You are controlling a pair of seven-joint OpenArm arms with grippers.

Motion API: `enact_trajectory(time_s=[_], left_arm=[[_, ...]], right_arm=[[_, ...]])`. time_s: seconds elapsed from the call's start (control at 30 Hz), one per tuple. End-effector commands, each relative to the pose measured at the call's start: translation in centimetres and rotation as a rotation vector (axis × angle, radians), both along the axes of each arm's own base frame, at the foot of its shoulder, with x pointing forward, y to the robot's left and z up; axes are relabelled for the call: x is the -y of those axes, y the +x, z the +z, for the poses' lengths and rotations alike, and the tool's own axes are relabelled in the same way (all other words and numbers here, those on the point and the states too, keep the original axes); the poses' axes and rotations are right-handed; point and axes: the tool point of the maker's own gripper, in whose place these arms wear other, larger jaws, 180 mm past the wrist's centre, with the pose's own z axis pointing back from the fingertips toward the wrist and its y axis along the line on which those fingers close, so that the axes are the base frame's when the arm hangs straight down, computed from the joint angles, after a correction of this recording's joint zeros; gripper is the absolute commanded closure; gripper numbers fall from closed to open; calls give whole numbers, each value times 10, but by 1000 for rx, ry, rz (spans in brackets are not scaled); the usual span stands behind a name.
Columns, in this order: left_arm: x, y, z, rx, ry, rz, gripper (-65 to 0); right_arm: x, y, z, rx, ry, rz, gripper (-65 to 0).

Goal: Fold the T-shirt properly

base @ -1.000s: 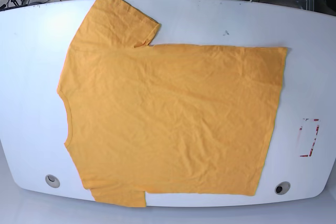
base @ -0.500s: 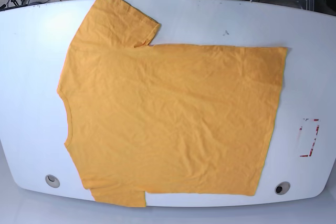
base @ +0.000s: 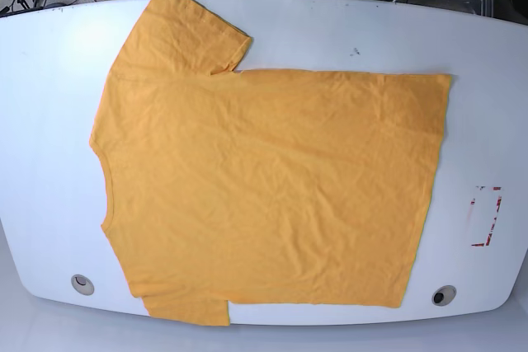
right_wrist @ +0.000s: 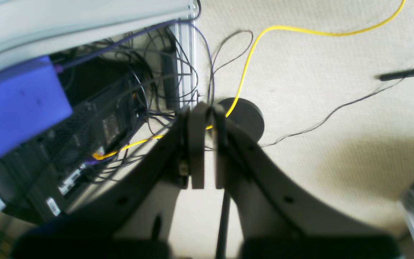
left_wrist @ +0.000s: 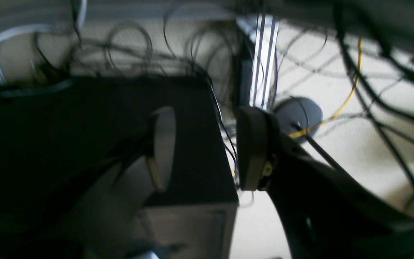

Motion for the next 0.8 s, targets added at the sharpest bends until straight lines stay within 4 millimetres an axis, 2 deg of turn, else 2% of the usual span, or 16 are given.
enact_trajectory(time_s=[0.0, 0.13, 0.2, 0.47, 0.77], left_arm=[[-7, -11, 4, -6, 6, -13, -258], [-11, -13, 12, 20, 8, -48, -254], [-16, -13, 24, 57, 12, -81, -252], [-28, -22, 44, 102, 27, -127, -253], [-29, -35, 71, 150, 23, -171, -257]], right_arm=[[5, -14, 6, -5, -6, 11, -37], [4, -24, 15, 10, -5, 25, -40], [4, -27, 26, 38, 2, 32, -42], [6, -42, 43, 53, 1, 48, -43], [9, -49, 68, 92, -1, 70, -45]])
